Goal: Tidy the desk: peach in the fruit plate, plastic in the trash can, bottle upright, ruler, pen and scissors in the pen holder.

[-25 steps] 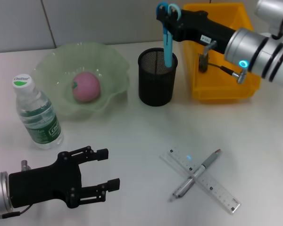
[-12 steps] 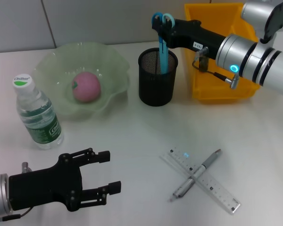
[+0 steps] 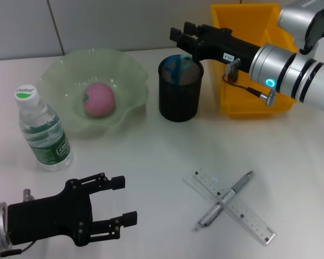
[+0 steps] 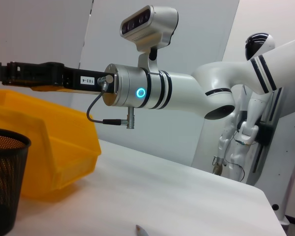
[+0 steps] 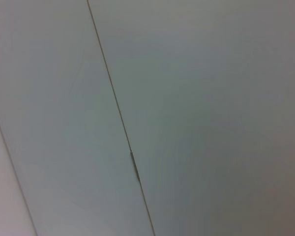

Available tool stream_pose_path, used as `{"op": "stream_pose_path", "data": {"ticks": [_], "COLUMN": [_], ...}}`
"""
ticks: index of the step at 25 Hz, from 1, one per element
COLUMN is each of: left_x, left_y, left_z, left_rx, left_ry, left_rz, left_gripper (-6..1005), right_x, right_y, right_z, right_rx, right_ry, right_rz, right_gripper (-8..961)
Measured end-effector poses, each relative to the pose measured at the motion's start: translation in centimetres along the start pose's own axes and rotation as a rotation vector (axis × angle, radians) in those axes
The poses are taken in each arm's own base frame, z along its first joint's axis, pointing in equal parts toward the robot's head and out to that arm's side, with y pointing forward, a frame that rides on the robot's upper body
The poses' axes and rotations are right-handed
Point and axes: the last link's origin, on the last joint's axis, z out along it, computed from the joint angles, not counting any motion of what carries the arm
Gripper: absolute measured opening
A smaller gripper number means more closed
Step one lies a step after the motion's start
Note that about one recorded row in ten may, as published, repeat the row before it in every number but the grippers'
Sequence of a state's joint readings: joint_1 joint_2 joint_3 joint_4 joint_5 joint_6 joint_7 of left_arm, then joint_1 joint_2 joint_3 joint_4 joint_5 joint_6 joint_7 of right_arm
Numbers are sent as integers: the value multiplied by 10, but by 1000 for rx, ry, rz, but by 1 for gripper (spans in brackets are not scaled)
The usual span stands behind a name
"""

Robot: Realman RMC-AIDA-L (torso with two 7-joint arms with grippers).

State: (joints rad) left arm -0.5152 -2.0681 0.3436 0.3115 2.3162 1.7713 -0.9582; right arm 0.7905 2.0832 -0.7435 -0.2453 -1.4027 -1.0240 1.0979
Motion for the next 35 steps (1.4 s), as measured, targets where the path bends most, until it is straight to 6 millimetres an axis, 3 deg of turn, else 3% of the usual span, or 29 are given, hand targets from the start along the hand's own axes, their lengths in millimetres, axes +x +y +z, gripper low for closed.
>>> {"op": "stream_pose_path", "data": {"ticks": [5,13,19,22,26,35], "left_x": [-1,-4,-5,-5,-5,-3], "left_y": [1,3,3,3,3,-1], "left_z": [-1,-3,-3,-3,-3,-2], "left_rx": [-1,5,9,10,10,12], "left_ry": [1,1,-1,-1,-2,-21], "left_rz": [-4,-12,-17,-19,-23,-53], "left_gripper": [788,788,788,787,787,787], "right_x": [1,1,-15,-27,-33,-56], "right_y": [0,7,13,22,27,46], "right_z": [-2,-13,-44,-62,-71,-81], "right_rx": [2,-63,-209,-278,-281,-318], "right_ry": [-2,-53,-69,28,180,551], "right_rz": [4,33,105,141,181,201], "right_gripper": [553,567,582,592,606,636]}}
